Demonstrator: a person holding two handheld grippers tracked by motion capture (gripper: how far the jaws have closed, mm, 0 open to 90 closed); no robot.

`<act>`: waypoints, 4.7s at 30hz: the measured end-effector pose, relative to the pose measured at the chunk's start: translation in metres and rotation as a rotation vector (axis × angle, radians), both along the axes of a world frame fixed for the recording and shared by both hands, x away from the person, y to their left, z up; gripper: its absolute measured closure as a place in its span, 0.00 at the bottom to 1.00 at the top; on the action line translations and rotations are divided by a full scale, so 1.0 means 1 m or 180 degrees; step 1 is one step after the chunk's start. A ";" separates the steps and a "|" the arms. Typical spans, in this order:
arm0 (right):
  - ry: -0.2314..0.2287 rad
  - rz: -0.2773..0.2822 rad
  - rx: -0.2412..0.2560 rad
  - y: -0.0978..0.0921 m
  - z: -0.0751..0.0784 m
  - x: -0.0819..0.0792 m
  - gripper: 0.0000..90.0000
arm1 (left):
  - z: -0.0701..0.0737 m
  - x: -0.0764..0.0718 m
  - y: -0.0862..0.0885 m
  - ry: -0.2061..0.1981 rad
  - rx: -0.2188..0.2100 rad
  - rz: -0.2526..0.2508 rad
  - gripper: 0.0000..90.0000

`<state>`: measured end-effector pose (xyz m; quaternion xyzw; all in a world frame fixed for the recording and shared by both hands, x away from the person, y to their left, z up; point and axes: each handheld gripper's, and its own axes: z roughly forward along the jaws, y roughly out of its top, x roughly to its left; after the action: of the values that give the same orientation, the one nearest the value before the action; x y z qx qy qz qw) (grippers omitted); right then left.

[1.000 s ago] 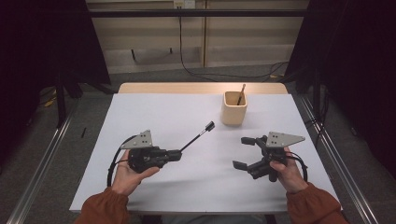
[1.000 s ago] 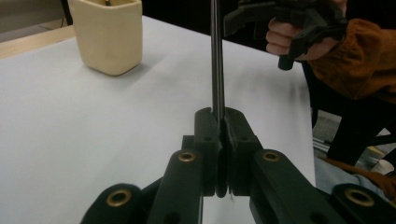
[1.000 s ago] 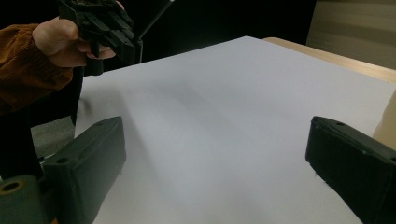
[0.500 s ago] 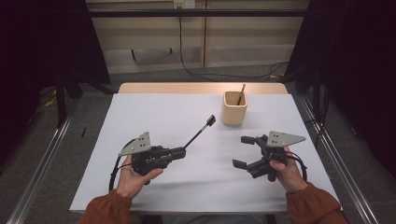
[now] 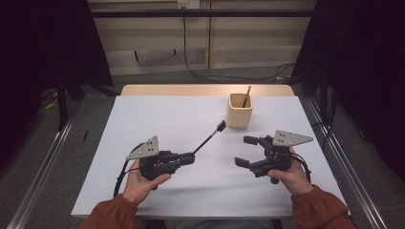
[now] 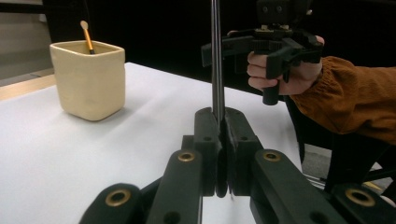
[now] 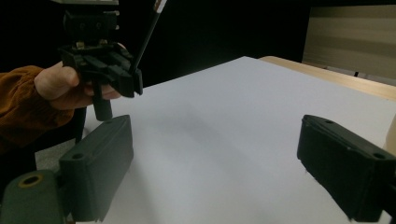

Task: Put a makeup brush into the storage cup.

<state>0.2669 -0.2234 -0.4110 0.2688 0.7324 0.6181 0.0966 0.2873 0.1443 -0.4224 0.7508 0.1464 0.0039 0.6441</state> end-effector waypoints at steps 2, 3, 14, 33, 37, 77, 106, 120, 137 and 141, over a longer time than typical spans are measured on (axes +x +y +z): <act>0.0021 0.0039 0.0044 0.004 0.003 0.000 0.14 | 0.000 0.000 -0.002 0.0002 -0.0001 -0.0019 0.94; 0.0017 0.0052 0.0060 0.006 0.005 0.000 0.14 | 0.000 0.000 -0.003 0.0006 0.0000 -0.0015 0.94; 0.0060 0.0252 0.0226 0.026 0.017 0.004 0.16 | 0.000 0.000 -0.013 0.0010 0.0007 -0.0059 0.94; 0.0028 0.0360 0.0270 0.038 0.026 0.016 0.54 | -0.004 -0.001 -0.023 -0.0030 0.0086 -0.0113 0.94; 0.0077 0.0410 0.0282 0.038 0.025 0.017 0.60 | -0.007 -0.002 -0.026 -0.0036 0.0125 -0.0141 0.94; 0.0257 0.0619 0.0350 0.036 0.023 0.018 0.95 | -0.013 0.000 -0.026 -0.0086 0.0237 0.0236 0.44; 0.0195 0.0416 0.0219 0.018 0.025 0.017 0.95 | 0.003 -0.012 0.009 -0.0064 0.0253 0.0751 0.02; 0.0143 0.0215 0.0089 -0.002 0.027 0.017 0.95 | -0.002 -0.025 0.045 -0.0060 0.0306 0.1096 0.02; 0.0196 0.0056 0.0014 -0.019 0.028 0.019 0.95 | -0.012 -0.037 0.081 0.0022 0.0324 0.1362 0.03; 0.0204 0.0020 -0.0006 -0.024 0.028 0.020 0.95 | -0.013 -0.039 0.088 0.0050 0.0290 0.1421 0.03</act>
<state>0.2867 -0.2469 -0.3828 0.2859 0.7366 0.6087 0.0714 0.2478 0.2320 -0.4353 0.7282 0.3135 0.1471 0.5915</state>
